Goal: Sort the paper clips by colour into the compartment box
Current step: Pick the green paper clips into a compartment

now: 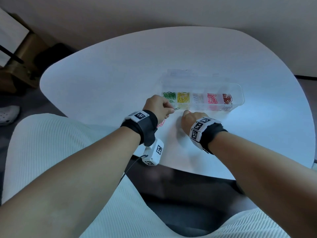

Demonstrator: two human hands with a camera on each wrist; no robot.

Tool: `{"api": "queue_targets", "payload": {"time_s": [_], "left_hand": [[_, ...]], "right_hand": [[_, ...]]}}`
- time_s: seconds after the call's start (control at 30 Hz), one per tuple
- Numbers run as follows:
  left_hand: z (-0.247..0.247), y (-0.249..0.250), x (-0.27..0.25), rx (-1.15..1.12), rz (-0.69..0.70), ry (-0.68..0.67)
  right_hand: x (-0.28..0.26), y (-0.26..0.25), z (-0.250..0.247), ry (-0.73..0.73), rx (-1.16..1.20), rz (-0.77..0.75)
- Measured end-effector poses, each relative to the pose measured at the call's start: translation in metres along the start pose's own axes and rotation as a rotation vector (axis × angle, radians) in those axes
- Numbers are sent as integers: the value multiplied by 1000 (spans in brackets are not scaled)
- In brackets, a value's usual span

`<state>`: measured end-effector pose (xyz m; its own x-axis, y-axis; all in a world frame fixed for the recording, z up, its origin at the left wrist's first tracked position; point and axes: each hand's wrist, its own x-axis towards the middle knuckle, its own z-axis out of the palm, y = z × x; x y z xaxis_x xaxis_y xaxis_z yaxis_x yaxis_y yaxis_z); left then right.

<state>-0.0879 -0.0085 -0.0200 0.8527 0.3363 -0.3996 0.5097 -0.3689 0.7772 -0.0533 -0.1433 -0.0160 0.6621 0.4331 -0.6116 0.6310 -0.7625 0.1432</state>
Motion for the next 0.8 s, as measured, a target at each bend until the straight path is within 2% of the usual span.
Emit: {"api": "queue_targets", "payload": {"time_s": [0.13,0.2,0.27,0.3,0.4,0.43,0.5,0.67,0.8], "left_hand": [[-7,5,1,-253,38,-68],[-10,10,2,-373,43,-77],[-14,19,1,-551,34,-74],[-18,23,2,-666,20,-77],[-31,36,6,-975,-31,-97],[-34,41,7,-1049,-59,-109],[-35,49,6,-1160,-119,-150],[-31,52,-2,-1296,-212,-192],[-35,48,0,-1321,-241,-176]], "right_hand": [[-2,-2,5,34,-70,-71],[2,4,8,83,80,-23],[6,12,8,102,351,11],[6,16,8,85,598,25],[-3,22,11,-31,1763,-5],[-7,24,13,-110,2055,-37],[-14,25,14,-224,2352,-150],[-14,21,-3,-282,2609,-438],[-13,16,-32,-291,2612,-498]]}}
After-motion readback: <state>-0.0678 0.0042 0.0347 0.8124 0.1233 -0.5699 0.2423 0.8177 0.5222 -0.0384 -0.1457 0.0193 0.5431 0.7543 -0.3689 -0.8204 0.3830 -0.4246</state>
